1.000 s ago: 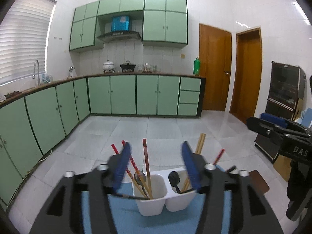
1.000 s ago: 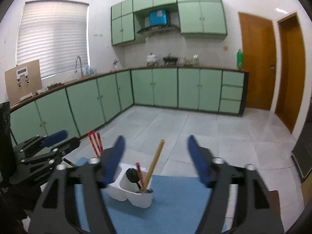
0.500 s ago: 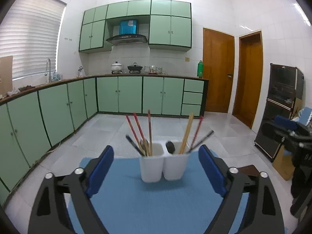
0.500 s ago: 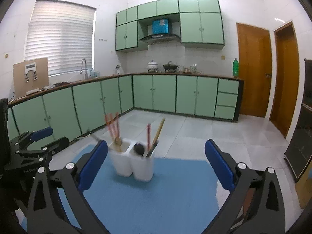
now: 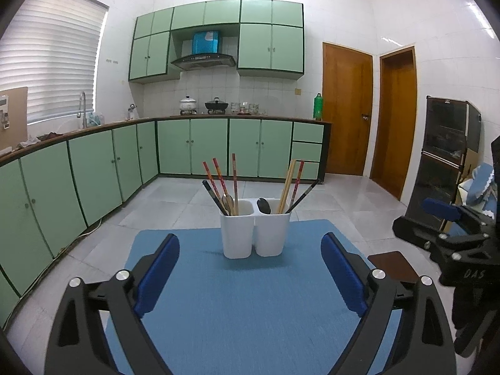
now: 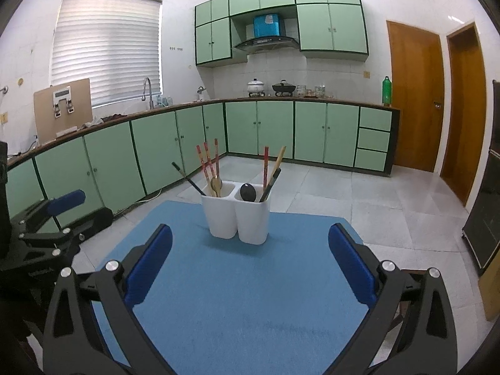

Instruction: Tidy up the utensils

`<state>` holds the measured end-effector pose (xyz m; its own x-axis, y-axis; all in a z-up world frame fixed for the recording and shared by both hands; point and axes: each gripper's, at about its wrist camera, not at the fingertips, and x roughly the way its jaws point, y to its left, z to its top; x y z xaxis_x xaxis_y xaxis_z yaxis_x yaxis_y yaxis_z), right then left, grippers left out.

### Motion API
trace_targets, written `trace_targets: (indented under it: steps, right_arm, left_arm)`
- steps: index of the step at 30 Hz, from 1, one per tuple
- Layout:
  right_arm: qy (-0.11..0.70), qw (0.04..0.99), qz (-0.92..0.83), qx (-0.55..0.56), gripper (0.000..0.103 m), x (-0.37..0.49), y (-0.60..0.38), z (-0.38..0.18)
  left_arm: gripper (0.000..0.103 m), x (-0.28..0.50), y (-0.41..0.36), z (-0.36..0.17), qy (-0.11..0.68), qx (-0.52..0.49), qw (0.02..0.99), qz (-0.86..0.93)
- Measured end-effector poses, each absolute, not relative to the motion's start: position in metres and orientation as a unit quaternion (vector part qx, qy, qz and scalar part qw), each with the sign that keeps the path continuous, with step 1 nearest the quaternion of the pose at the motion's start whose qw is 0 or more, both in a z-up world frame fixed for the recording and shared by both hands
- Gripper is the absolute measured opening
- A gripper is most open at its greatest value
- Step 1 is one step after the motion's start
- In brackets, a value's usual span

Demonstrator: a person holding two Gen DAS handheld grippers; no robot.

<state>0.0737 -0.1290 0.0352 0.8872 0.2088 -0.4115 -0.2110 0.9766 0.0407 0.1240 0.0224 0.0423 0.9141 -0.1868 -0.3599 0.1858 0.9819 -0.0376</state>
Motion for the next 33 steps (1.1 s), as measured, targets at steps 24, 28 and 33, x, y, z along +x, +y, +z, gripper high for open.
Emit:
trace_targets:
  steps: [24, 28, 33]
  right_arm:
    - [0.192, 0.974, 0.116, -0.006, 0.097, 0.051, -0.119, 0.053]
    - [0.188, 0.975, 0.117, -0.006, 0.097, 0.048, -0.119, 0.055]
    - [0.188, 0.975, 0.117, -0.007, 0.097, 0.048, -0.118, 0.055]
  left_arm:
    - [0.090, 0.082, 0.025, 0.057, 0.152, 0.003, 0.984, -0.087]
    - [0.090, 0.080, 0.026, 0.058, 0.151, 0.004, 0.985, -0.086]
    - [0.090, 0.078, 0.027, 0.058, 0.152, 0.004, 0.985, -0.085]
